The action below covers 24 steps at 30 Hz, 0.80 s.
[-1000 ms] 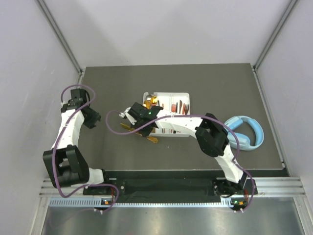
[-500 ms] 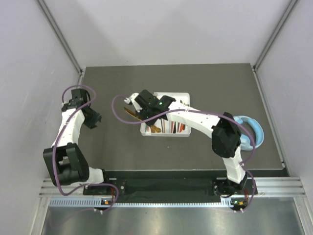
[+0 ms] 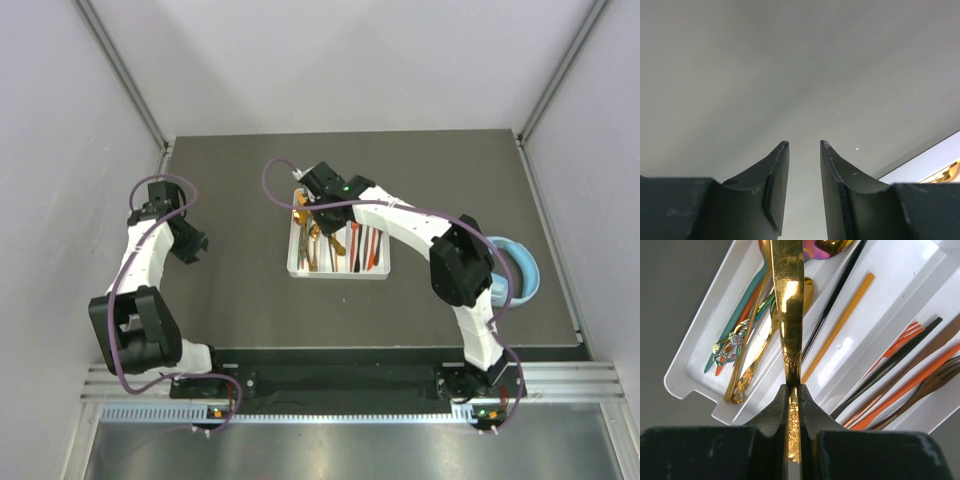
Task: Sort the eating utensils into containers
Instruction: Place the knife in the storage box.
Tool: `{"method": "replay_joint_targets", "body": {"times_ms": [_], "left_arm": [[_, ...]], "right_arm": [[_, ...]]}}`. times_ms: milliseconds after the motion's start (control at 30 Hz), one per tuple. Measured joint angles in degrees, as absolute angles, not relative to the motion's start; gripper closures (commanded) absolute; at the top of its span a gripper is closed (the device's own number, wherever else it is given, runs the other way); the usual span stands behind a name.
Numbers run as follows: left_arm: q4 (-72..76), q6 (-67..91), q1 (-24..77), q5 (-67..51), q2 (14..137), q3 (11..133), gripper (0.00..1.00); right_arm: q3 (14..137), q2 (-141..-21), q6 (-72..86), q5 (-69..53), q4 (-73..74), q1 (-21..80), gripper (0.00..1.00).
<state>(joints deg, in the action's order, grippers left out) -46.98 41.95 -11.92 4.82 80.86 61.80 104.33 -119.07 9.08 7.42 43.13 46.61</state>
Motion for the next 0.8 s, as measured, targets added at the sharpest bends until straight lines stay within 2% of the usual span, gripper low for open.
{"method": "replay_joint_targets", "body": {"times_ms": [433,800], "left_arm": [[-47.2,41.9,-11.9,2.8,82.1,63.0,0.65],[-47.2,41.8,-11.9,1.3,82.5,63.0,0.65]], "right_arm": [[112.2,-124.6,24.2,3.5,46.0,45.6,1.0],[110.3,-125.8,34.7,2.5,45.3,44.2,1.0]]}}
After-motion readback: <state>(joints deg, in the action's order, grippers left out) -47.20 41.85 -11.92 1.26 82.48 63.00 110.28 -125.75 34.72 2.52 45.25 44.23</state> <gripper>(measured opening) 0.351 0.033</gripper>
